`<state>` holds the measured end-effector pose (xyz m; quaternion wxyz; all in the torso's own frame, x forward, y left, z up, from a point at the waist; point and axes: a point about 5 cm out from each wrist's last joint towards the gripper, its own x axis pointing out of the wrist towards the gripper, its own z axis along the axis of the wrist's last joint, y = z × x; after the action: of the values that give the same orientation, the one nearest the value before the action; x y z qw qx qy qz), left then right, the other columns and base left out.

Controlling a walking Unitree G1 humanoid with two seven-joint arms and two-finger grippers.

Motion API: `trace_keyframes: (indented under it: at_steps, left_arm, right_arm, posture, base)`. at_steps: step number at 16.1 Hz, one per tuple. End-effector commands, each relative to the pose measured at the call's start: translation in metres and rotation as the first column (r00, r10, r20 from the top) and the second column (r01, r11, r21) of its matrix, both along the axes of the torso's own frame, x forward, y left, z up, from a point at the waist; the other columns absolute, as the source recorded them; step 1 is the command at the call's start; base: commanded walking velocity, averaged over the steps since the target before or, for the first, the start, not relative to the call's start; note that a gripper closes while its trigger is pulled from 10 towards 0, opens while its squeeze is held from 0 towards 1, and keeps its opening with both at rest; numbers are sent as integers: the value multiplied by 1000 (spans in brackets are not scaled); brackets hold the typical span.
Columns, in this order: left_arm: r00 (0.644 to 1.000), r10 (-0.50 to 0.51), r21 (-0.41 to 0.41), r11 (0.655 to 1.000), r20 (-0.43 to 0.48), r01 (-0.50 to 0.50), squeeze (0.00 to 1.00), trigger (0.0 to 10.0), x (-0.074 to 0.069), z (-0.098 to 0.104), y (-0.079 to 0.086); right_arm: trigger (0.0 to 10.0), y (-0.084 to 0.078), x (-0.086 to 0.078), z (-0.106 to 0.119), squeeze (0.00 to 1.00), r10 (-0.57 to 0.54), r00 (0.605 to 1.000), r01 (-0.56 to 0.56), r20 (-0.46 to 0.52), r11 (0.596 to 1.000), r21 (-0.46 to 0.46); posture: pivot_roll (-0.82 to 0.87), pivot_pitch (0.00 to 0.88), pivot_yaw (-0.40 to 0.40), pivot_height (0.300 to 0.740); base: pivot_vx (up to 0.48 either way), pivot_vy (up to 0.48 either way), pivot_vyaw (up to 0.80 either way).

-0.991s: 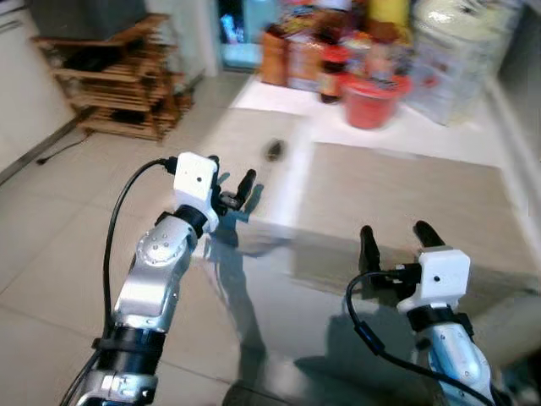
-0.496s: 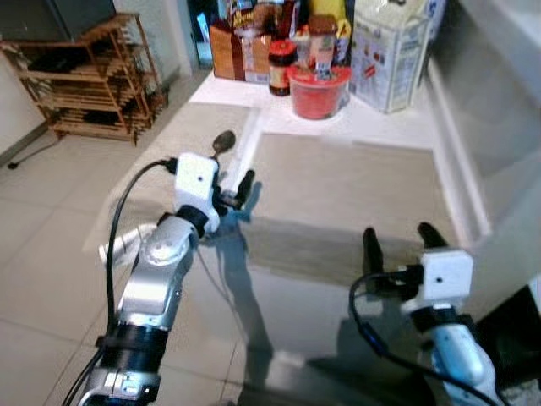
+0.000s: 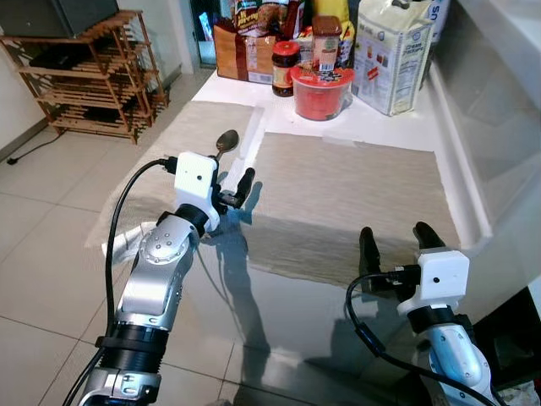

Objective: Setting the table

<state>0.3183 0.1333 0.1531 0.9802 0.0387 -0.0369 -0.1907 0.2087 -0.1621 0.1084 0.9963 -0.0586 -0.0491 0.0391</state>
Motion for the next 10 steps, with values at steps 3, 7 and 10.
trace_keyframes:
  at_steps: [3, 7, 10]
  left_arm:
    - [1000, -17, 36, 999, 10, 16, 0, 10000, -3, 0, -4]
    - [1000, -30, 70, 997, -2, 30, 0, 10000, 1, 1, -9]
    - [999, -40, 85, 996, -22, 41, 0, 10000, 15, 7, -17]
  right_arm:
    - [10000, 0, -2, -2, 0, 8, 1000, -8, -4, 1000, -7]
    - [10000, 1, -3, -2, 0, 6, 1000, -6, -1, 1000, -4]
    - [10000, 3, -5, -3, 0, 8, 1000, -8, -5, 1000, 0]
  posture:
    - [-140, 15, 49, 736]
    - [-142, 14, 56, 736]
    - [-139, 14, 56, 736]
  base:
    - [0, 320, 0]
    - [0, 0, 0]
    - [0, 0, 0]
